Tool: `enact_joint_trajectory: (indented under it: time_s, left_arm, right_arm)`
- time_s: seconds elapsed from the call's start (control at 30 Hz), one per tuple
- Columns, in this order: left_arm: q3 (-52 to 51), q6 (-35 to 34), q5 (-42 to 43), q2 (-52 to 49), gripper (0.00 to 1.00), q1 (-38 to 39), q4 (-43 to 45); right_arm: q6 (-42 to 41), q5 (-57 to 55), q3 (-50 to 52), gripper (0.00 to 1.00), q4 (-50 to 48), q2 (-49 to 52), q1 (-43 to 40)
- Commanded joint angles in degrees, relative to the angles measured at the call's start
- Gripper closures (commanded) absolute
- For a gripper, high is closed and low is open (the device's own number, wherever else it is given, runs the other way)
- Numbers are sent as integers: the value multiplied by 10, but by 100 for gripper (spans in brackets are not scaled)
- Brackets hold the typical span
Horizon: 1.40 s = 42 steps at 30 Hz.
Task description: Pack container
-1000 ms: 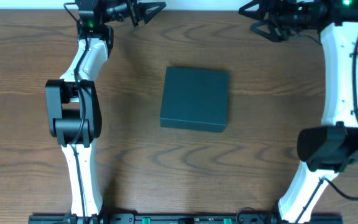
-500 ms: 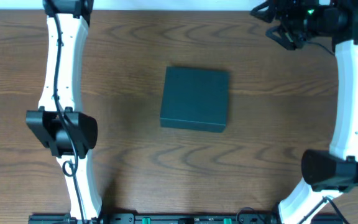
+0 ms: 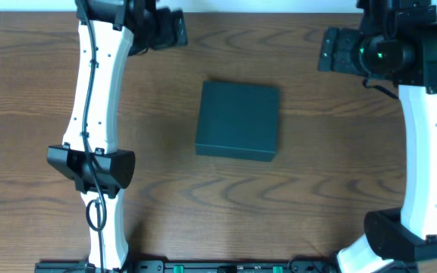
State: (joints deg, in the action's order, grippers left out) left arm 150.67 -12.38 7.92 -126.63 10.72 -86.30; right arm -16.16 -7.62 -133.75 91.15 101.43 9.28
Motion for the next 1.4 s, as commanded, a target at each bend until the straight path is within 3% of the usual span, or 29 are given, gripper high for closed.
enact_joint_trajectory:
  time_s: [0.0,0.2,0.5,0.6,0.7,0.8,0.87,0.97,1.0,1.03,1.07,1.1,1.13,1.17,1.2,1.37]
  left_arm:
    - [12,70,-63,26,5,-48,-35]
    - [12,72,-112,53,5,-102,-92]
    - [-71,109,-145,170,4,-50,-105]
    - [-199,96,-174,239,4,-34,-105]
    - [-364,35,-233,313,4,-31,-59]
    - [-553,30,-237,399,5,-35,43]
    - [-714,30,-203,464,5,-46,169]
    - [-849,32,-135,500,4,-54,299]
    - [-890,32,-112,502,5,-54,346]
    - [-916,32,-88,497,5,-54,382]
    - [-928,32,-70,490,18,-54,405]
    - [-935,28,-59,477,76,-54,433]
    - [-935,11,-57,464,94,-54,456]
    - [-935,1,-52,450,95,-54,484]
    - [-935,-10,-38,433,94,-55,522]
    - [-925,-32,92,344,94,-65,626]
  right_arm:
    - [27,-57,1,19,23,-1,-23]
    - [12,-75,51,20,40,-19,-40]
    - [-1,-100,340,16,-73,-175,-34]
    - [-1,-92,458,14,-125,-244,-33]
    - [26,-57,540,12,-175,-296,-28]
    - [51,-45,585,8,-217,-324,-27]
    - [46,-42,608,2,-255,-326,-27]
    - [-33,-41,636,2,-305,-315,-30]
    - [-61,-40,646,11,-322,-307,-31]
    - [-84,-38,656,41,-340,-295,-31]
    - [-104,-37,664,58,-352,-283,-32]
    - [-128,-37,670,73,-362,-267,-32]
    - [-151,-34,671,83,-366,-250,-33]
    - [-176,-27,671,95,-369,-231,-33]
    - [-195,-12,671,99,-376,-212,-34]
    - [-225,89,671,99,-432,-107,-41]
